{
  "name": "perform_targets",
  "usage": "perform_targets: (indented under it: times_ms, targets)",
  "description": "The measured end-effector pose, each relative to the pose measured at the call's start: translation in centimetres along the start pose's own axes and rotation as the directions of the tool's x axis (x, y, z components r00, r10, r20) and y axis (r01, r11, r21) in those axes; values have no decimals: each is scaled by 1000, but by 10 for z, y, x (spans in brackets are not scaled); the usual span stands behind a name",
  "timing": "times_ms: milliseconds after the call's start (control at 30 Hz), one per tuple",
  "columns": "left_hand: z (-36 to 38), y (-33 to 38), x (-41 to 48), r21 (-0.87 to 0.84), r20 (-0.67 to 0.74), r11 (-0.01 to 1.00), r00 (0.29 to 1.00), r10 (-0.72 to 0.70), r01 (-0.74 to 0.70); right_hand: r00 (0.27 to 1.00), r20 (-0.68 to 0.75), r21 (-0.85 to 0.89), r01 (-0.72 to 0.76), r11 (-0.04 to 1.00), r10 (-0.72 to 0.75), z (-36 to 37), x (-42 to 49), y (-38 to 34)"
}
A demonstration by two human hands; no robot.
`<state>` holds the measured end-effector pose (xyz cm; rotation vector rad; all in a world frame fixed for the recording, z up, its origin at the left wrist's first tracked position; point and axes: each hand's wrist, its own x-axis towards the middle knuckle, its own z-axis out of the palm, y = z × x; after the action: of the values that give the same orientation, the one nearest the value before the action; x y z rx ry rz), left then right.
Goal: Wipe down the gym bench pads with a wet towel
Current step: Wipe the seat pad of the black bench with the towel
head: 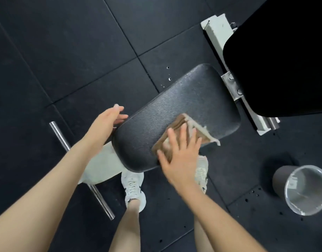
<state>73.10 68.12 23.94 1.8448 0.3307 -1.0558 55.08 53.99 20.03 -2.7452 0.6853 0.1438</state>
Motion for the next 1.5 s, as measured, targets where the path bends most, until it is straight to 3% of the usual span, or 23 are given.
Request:
perform_targets:
  times_ms: [67,167,300,367,500,633,733,833,933,967,1033,1167,1267,1367,1500]
  targets:
    - [-6,-4,-5,-97,-12,994,998,-58,57,991,31,8,128,992,-129,7,-23,-23]
    - [-26,-4,-11,-152,-103,988,994,-47,31,967,53,-7,249,968,-248,5,8,-36]
    - [-40,-5,-12,-96,-146,995,989,18,-32,986,65,-17,152,988,-151,9,68,-88]
    - [-40,-4,-14,-76,-164,995,985,47,-60,964,129,-49,240,969,-233,18,69,-125]
    - [-42,1,-24,-60,-177,994,981,77,-89,736,399,-276,665,694,-547,40,-5,-127]
    - [-41,2,-30,-16,-135,991,982,130,-133,588,310,-284,807,518,-747,43,-42,-50]
    - [-33,1,-31,-4,-123,991,983,136,-137,528,206,-189,848,495,-824,25,-35,-15]
    - [-20,-2,-34,52,-77,988,986,146,-142,585,142,-160,810,565,-799,5,-26,29]
    - [-4,-9,-38,138,-24,981,990,142,-138,784,133,-130,620,774,-606,-18,-6,74]
    - [1,-10,-40,148,-26,980,990,142,-137,821,155,-119,568,814,-550,-23,-1,77]
    - [15,-12,-43,238,-47,949,973,224,-207,843,179,-139,532,835,-507,-23,4,66]
    - [42,-16,-46,609,-6,715,899,438,-345,838,192,-104,535,838,-511,-19,10,59]
    - [61,-16,-43,752,74,571,903,423,-329,858,160,-111,507,854,-489,-29,22,103]
    - [79,-10,-39,816,194,414,866,461,-403,878,186,-95,463,881,-441,-44,41,140]
    - [101,-3,-33,856,212,356,882,420,-375,920,203,-53,353,934,-336,-54,63,162]
